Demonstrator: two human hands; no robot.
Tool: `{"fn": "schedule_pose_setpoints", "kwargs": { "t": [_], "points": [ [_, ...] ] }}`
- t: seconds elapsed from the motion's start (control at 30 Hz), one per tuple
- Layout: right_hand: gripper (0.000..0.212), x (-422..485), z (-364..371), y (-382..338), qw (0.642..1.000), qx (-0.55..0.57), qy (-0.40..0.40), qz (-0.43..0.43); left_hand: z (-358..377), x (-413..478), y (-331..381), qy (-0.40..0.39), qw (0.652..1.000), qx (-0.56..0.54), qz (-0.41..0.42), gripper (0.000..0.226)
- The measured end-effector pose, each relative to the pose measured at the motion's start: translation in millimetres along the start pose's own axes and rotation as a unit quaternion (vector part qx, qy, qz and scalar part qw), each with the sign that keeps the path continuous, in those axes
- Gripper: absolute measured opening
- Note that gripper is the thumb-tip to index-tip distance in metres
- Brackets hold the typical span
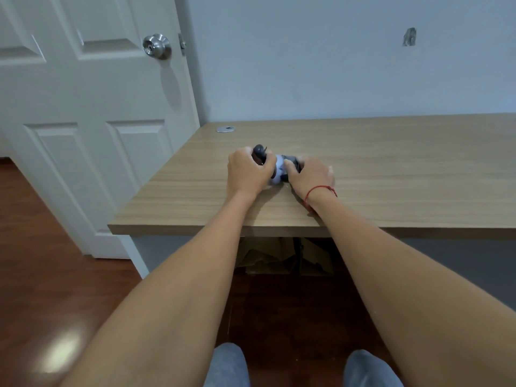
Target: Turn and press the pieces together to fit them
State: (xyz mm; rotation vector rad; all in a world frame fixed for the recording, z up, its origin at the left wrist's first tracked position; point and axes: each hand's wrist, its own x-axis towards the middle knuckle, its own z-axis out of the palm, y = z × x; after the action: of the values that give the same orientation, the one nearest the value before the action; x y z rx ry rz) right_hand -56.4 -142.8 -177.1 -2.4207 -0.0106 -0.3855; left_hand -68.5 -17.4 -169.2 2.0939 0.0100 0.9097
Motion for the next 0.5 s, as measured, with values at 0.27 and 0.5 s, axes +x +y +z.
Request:
{"fn": "schedule_pose_setpoints", "kwargs": {
  "t": [0.27, 0.5],
  "points": [
    [0.045, -8.3, -3.5, -4.3, 0.999, 0.042, 0.004, -0.004, 0.9, -0.8, 1.4, 0.006, 0.994, 0.096, -0.048, 0.036],
    [0.042, -5.9, -2.4, -7.6, 1.0, 0.006, -0.001, 0.011, 2.6, -2.7, 6.4, -0.01, 0.999, -0.013, 0.05, 0.038]
  ]
}}
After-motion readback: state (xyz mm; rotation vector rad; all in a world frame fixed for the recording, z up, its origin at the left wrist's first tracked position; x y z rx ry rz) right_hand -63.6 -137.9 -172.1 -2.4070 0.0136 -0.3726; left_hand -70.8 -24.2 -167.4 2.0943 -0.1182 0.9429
